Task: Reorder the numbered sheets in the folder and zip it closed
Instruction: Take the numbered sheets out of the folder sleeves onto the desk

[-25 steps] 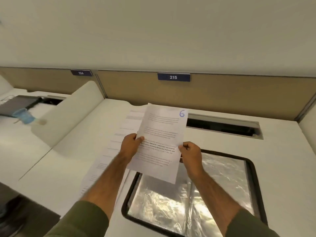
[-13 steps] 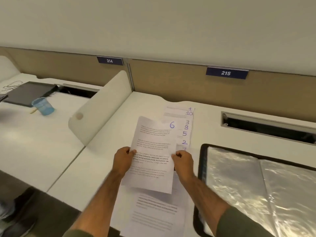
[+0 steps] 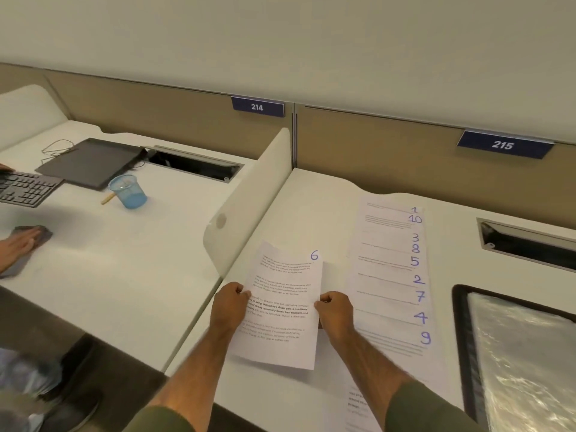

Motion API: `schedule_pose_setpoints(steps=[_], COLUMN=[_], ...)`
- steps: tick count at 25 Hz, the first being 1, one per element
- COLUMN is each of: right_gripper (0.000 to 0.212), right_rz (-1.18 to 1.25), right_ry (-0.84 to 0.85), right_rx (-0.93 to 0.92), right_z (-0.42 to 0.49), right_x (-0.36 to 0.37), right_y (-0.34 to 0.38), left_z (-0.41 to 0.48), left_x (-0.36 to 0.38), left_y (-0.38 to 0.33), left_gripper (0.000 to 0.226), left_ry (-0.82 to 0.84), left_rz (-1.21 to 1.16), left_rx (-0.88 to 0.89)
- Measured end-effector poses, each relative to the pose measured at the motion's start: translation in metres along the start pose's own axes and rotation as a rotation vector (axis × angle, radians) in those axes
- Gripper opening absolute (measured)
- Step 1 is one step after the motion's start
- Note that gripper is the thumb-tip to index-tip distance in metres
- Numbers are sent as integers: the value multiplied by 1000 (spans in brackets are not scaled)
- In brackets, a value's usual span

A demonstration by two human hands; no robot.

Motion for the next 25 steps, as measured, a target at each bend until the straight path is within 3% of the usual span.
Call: schedule_pose_setpoints(steps=[4,12,25], right_gripper=[12,17,18], right_rz=[-40,-64,-66], right_ry=[-9,-20,31], right_rx=[22,77,88], right_z=[0,-18,-51], right_x=[17,22,21], right_y=[3,-14,-38], left_z=[7,-37,-62], left_x=[-2,-13,-20], left_y=[11,20,38], left_gripper=[3,42,42], left_ry=[8,-46,-32], left_rz=[28,158,275], left_rx=[34,137,170])
Point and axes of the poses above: each hand's wrist, its own z-axis towards the middle knuckle, its own x-axis out of the palm, y = z × x, the point moved 6 cm from there along z, towards the middle knuckle, and after that the axes turned 2 degrees about -y, right-handed, at the moved point
